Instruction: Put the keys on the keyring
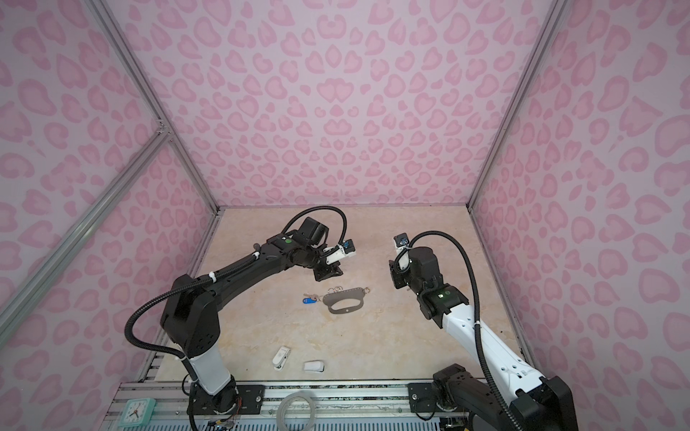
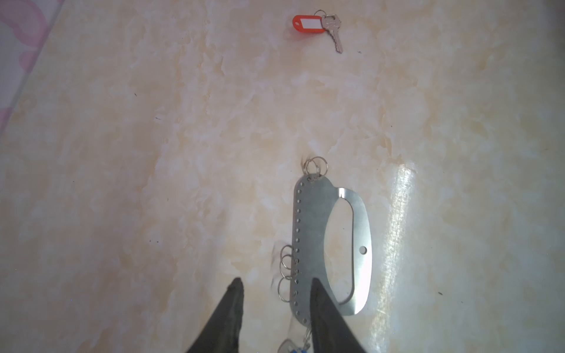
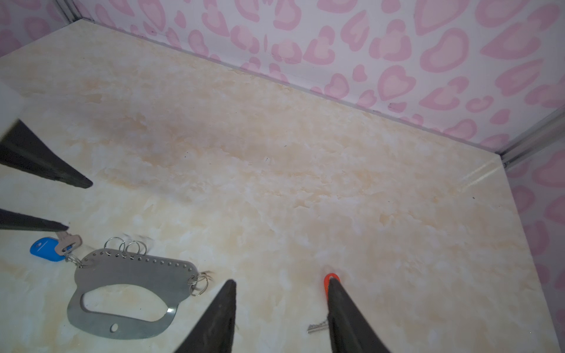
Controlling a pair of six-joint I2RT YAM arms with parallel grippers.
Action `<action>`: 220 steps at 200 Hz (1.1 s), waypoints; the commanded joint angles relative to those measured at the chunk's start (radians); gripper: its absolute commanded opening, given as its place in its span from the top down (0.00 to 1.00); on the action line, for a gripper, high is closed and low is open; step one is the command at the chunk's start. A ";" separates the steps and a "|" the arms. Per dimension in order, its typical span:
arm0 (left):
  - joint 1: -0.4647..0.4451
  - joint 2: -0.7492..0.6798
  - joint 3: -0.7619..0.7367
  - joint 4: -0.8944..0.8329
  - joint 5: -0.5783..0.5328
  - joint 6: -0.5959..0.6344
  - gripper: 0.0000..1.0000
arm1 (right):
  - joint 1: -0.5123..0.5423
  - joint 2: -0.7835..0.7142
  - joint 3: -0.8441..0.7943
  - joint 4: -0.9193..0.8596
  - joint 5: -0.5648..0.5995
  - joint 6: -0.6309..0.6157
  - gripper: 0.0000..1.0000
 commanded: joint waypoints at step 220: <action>-0.165 0.257 0.068 0.164 -0.134 -0.188 0.69 | -0.077 -0.005 -0.016 -0.064 -0.002 0.143 0.52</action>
